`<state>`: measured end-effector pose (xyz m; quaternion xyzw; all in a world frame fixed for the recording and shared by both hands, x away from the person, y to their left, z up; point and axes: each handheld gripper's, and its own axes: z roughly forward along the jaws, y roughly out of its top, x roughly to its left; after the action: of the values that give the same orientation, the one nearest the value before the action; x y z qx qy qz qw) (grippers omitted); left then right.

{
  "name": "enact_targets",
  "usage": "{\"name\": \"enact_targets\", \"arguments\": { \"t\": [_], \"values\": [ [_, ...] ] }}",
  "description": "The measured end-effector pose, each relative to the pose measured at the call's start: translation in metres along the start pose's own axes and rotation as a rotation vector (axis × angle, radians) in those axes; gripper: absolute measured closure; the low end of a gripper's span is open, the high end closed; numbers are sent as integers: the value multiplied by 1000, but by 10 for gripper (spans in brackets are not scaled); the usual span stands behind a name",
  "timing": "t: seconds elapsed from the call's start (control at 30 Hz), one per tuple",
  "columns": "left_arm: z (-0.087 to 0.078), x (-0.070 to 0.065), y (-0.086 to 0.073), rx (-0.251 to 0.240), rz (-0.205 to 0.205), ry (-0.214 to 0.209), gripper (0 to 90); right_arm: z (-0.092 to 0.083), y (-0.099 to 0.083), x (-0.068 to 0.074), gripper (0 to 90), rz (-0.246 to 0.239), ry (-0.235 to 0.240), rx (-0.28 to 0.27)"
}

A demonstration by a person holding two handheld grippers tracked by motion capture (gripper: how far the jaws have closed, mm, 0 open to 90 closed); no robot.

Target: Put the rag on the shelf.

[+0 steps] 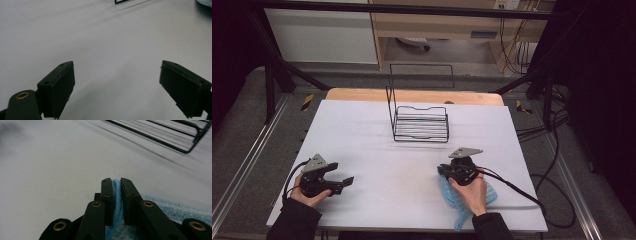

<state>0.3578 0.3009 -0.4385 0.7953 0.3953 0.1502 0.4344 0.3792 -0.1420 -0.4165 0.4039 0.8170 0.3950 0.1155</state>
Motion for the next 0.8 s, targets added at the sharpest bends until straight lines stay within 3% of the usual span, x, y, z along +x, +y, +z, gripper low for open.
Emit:
{"name": "enact_targets", "arguments": {
  "t": [0.8],
  "values": [
    [1,0,0,4,5,-5,126,62,48,48,815,-30,77,20]
  ]
}}
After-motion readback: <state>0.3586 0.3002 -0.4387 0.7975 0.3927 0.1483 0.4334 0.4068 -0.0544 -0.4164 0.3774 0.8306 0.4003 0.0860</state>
